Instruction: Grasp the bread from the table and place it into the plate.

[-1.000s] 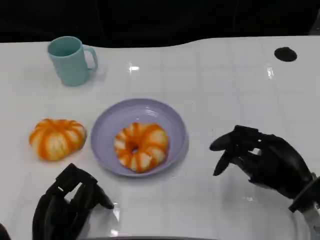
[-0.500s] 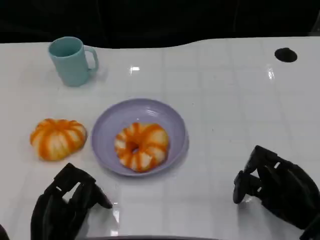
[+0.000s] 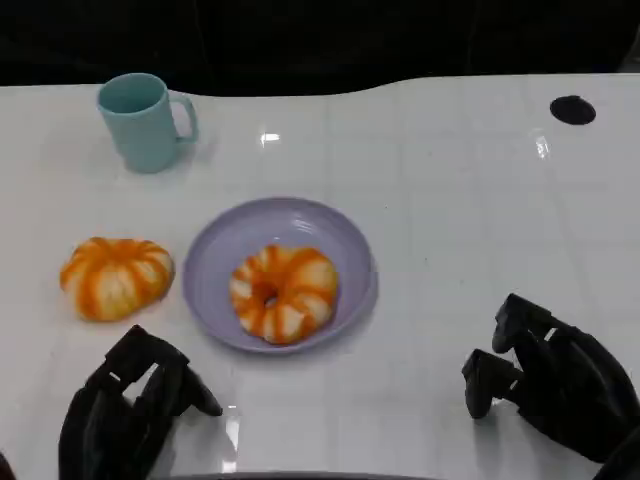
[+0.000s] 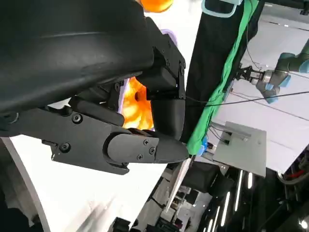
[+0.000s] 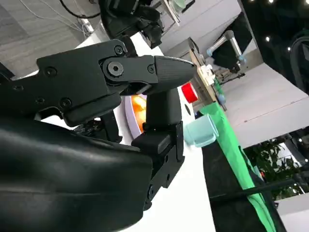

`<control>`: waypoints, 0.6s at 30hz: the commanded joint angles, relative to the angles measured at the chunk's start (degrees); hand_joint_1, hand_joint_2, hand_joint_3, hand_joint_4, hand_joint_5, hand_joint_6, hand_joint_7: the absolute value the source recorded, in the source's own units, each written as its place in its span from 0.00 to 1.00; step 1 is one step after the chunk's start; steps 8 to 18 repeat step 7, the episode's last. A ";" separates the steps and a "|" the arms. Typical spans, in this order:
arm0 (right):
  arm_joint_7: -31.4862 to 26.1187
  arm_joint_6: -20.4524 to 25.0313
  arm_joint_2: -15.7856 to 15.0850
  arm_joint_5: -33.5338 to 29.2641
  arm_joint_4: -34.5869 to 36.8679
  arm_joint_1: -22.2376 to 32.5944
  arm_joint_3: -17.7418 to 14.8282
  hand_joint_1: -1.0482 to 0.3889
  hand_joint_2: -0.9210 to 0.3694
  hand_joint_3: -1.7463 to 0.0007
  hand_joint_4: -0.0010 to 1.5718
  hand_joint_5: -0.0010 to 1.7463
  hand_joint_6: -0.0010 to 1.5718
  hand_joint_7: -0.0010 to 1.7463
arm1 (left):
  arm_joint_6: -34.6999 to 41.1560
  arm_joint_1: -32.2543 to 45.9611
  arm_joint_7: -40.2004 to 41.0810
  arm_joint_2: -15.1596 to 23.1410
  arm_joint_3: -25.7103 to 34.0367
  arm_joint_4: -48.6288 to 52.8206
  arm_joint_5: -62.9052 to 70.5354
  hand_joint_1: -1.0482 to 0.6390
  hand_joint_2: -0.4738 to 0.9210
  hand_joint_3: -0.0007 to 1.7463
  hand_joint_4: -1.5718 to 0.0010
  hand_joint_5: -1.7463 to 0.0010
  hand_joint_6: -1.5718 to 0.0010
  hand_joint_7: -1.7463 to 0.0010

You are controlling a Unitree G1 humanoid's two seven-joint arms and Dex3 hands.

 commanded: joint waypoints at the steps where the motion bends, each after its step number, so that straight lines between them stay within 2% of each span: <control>1: 0.25 0.01 -0.27 -0.20 0.32 -0.26 -0.63 0.35 0.00 0.80 0.49 1.00 0.36 1.00 | 0.40 0.13 -0.26 1.13 0.45 0.07 -0.53 0.28 1.00 0.14 0.60 0.00 0.68 0.12; 18: 0.96 -0.87 -0.06 -0.63 1.49 -0.70 -0.81 0.35 0.00 0.79 0.49 1.00 0.36 1.00 | 0.22 -0.75 -1.13 1.62 0.80 1.34 -0.73 0.28 1.00 0.14 0.59 0.00 0.67 0.12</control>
